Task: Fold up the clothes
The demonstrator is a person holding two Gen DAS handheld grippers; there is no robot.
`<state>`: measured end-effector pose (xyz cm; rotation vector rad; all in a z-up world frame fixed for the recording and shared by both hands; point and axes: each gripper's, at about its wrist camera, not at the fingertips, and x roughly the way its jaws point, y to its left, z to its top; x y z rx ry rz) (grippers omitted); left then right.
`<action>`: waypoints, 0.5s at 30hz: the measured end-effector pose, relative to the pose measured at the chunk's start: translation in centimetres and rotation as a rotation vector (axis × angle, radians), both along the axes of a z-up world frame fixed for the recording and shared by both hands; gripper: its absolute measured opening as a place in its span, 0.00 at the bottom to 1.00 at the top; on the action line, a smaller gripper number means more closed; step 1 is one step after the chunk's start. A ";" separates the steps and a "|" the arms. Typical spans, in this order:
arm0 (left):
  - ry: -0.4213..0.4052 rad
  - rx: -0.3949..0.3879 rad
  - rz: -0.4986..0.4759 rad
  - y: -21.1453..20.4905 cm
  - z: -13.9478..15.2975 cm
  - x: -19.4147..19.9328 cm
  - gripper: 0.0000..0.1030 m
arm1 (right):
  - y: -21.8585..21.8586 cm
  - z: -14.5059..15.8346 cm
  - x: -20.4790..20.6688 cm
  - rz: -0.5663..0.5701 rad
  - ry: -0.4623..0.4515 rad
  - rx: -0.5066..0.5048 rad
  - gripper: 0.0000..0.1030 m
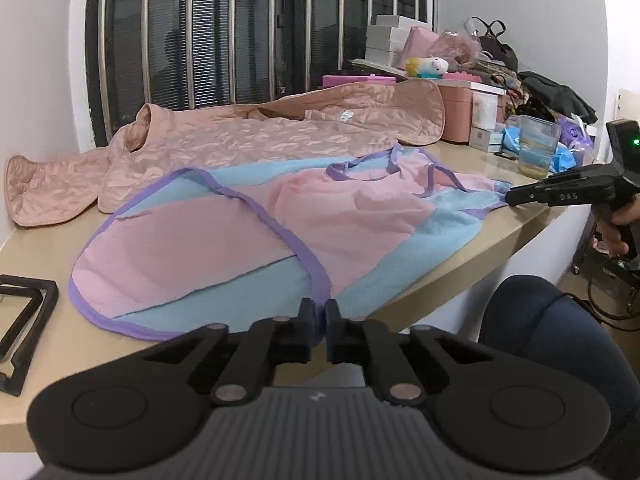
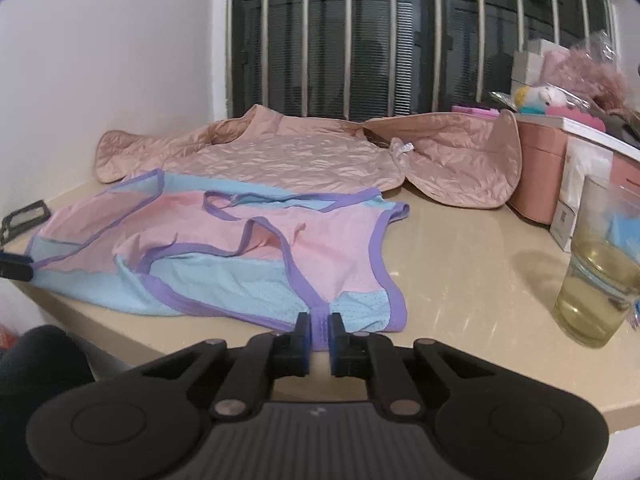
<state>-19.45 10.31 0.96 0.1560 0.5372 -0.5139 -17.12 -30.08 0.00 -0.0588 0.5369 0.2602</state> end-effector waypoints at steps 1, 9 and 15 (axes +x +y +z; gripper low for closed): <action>0.002 -0.011 -0.003 0.1 0.1 0.1 0.03 | 0.0 0.0 0.0 -0.012 0.002 0.004 0.07; -0.003 -0.062 -0.033 1.3 2.5 2.9 0.02 | -0.9 2.2 0.0 -0.077 0.013 0.060 0.04; 0.033 -0.027 -0.035 1.7 4.8 10.8 0.02 | -0.1 5.2 6.5 -0.095 -0.042 0.038 0.03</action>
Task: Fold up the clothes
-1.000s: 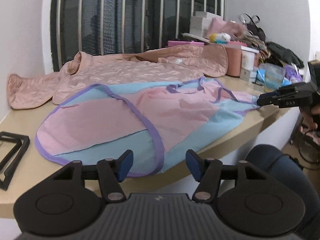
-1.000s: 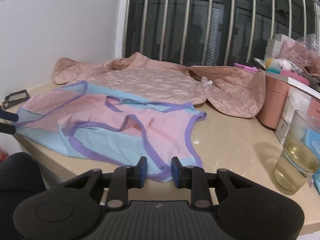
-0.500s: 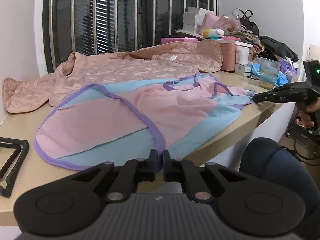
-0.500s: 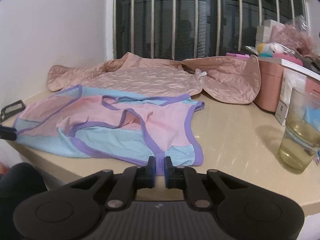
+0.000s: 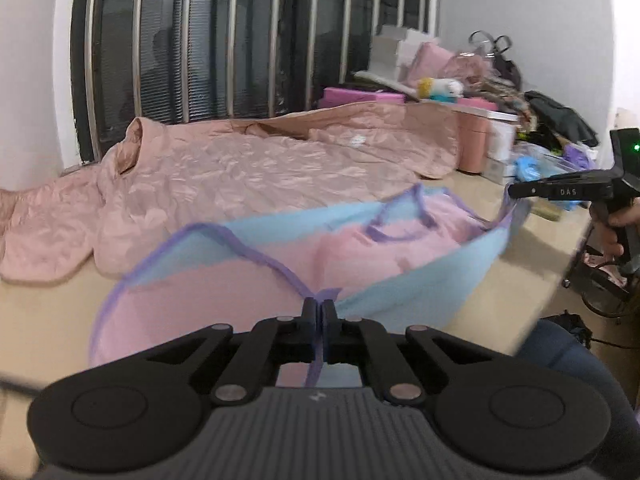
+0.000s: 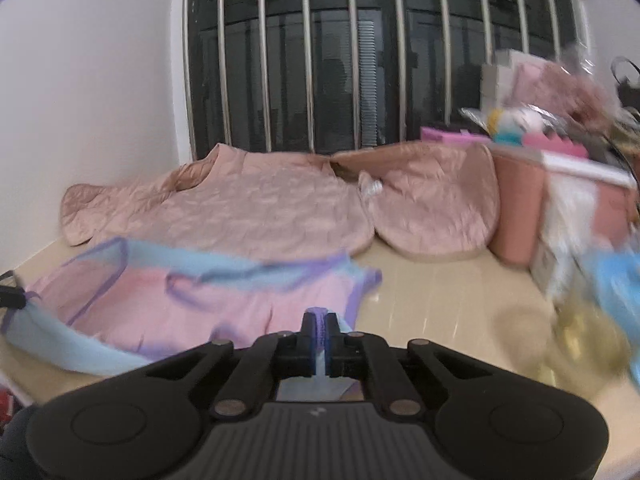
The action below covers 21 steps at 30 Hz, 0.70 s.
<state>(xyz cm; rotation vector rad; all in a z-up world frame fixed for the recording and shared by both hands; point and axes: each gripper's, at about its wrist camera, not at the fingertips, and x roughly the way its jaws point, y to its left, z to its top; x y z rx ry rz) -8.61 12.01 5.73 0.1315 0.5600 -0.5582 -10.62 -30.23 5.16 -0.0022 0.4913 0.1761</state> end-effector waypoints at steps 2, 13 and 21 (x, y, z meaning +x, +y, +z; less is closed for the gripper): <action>0.041 -0.003 0.015 0.2 0.3 3.4 0.02 | 0.6 0.6 3.3 -0.003 0.011 -0.025 0.03; 0.044 -0.099 0.203 4.6 -0.1 1.5 0.49 | 0.3 0.9 6.0 -0.007 0.071 -0.116 0.26; 0.140 -0.023 0.255 4.9 -2.8 -0.1 0.52 | -2.4 -1.8 4.1 -0.051 0.150 0.017 0.26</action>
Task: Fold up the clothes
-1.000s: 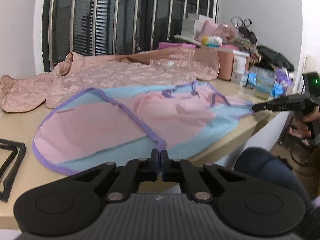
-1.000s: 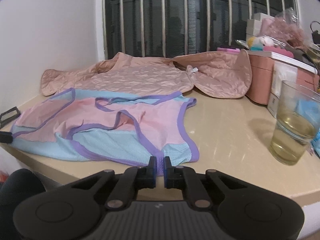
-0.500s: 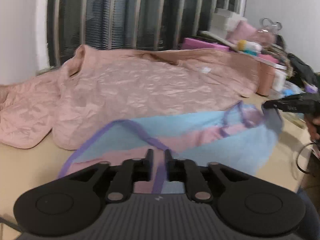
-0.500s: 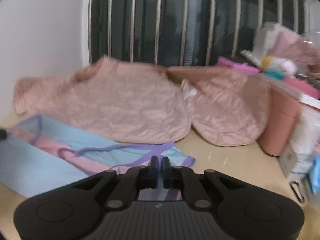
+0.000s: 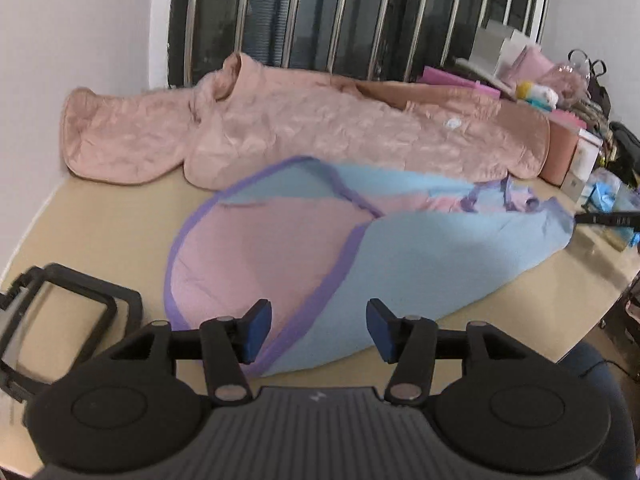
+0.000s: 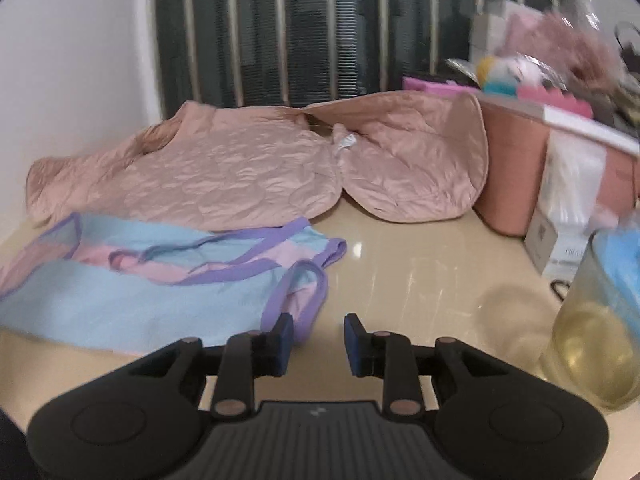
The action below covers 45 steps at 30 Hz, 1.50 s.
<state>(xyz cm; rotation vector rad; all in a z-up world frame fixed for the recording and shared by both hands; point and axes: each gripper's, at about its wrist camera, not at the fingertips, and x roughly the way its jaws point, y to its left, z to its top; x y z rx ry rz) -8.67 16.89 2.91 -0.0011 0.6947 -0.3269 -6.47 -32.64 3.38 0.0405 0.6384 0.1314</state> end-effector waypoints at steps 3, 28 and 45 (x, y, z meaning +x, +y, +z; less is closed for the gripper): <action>0.023 0.043 -0.003 -0.4 -0.5 0.5 0.49 | 0.4 -0.1 0.7 0.007 -0.013 0.063 0.26; 0.076 0.069 -0.064 0.4 -0.2 0.5 0.33 | 1.0 -1.6 -1.2 -0.127 0.016 0.033 0.01; 0.070 0.031 -0.198 -1.6 0.3 -1.4 0.16 | 5.8 1.1 -5.1 0.051 -0.139 -0.072 0.16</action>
